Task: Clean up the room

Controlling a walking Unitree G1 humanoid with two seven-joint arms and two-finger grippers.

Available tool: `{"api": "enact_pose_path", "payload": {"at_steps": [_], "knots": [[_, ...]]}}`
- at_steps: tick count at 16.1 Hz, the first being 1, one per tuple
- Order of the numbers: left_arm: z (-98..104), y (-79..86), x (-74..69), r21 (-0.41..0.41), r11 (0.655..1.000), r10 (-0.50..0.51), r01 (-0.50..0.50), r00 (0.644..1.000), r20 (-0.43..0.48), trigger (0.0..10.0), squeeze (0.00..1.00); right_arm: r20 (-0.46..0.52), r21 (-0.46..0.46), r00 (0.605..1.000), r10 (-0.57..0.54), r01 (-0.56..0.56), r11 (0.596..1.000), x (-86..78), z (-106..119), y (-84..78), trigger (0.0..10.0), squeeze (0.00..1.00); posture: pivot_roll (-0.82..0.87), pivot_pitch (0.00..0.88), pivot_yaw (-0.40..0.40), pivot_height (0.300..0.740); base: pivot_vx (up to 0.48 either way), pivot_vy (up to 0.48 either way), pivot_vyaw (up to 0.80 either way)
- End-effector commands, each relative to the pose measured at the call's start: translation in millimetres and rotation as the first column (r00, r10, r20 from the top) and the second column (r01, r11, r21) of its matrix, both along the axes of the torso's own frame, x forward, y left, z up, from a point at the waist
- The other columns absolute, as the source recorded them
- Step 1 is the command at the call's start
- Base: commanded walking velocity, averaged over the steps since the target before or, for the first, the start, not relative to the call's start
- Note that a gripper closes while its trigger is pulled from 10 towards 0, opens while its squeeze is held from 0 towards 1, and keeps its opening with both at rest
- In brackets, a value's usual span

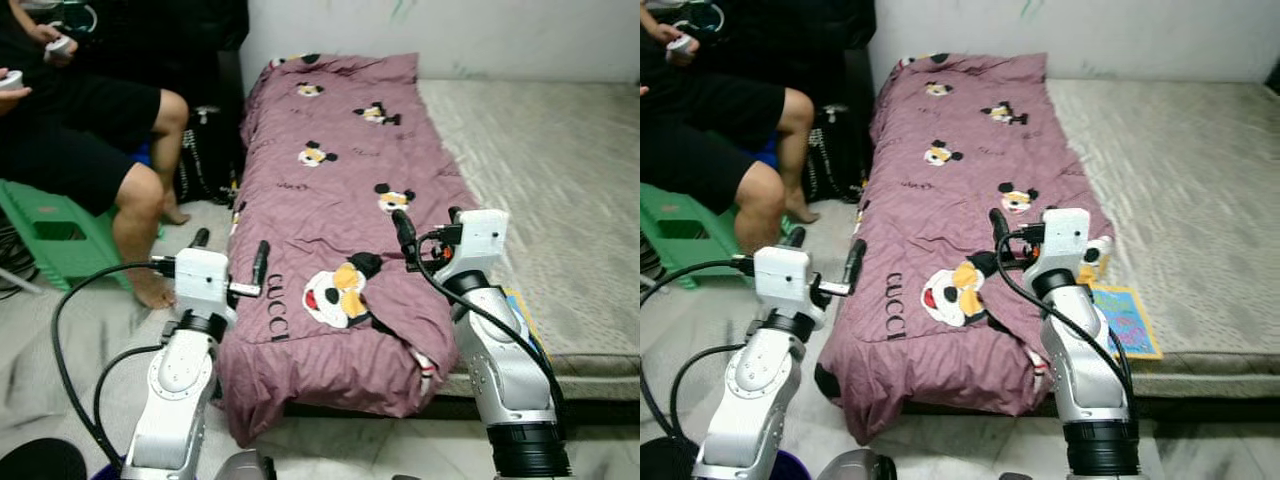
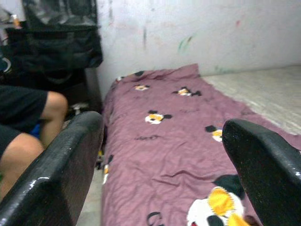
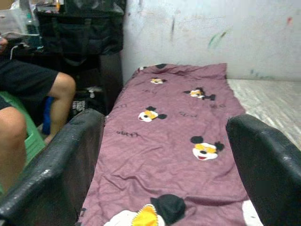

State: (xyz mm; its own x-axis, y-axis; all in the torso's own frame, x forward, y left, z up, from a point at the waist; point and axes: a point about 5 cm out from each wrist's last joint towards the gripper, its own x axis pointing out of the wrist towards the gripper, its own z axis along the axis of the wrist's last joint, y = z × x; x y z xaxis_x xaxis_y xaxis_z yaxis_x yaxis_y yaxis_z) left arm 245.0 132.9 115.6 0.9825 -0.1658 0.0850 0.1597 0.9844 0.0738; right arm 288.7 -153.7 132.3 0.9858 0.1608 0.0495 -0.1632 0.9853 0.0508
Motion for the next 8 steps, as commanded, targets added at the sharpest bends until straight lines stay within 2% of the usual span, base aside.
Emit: {"api": "enact_pose_path", "payload": {"at_steps": [1,4,8], "knots": [[2.3,-2.8,1.9,0.01,1.0,-0.015,0.015,1.0,0.013,10.0,0.0,0.018,-0.006,1.0,-0.009,0.009,1.0,1.3,4.8,-2.9,10.0,0.0,-0.06,0.007,0.025,0.74,0.0,0.0,0.0],[4.5,-5.5,1.4,-0.002,0.999,-0.042,0.042,0.999,0.027,10.0,0.0,0.024,-0.01,1.0,-0.008,0.008,1.0,1.7,6.1,-3.0,10.0,0.0,-0.06,0.004,0.025,0.74,0.0,0.0,0.0],[4.8,-6.9,1.3,-0.012,0.998,-0.056,0.056,0.998,0.031,10.0,0.0,0.025,-0.013,1.0,-0.006,0.007,1.0,2.1,6.2,-3.3,10.0,0.0,-0.06,0.003,0.023,0.74,0.28,0.0,0.0]]}}
